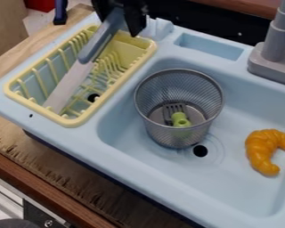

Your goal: Move the blue knife out of the sink to the yellow basket

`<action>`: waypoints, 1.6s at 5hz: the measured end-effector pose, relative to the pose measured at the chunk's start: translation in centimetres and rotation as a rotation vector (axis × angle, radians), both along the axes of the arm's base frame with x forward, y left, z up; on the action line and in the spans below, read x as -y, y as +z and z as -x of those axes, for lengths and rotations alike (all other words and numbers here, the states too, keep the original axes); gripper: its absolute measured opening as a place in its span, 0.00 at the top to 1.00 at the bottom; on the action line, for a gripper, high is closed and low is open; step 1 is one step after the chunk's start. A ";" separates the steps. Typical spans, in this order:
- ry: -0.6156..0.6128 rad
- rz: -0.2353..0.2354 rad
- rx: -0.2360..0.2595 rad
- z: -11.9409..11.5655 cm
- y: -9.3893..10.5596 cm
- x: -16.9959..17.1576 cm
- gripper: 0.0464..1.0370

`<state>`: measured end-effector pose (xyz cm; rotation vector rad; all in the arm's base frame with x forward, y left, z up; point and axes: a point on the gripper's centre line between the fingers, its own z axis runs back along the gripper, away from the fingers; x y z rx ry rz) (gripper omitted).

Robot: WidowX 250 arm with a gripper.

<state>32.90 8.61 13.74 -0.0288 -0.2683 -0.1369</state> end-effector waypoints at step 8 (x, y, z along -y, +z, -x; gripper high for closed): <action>0.006 -0.060 -0.046 8.6 1.0 7.9 0.04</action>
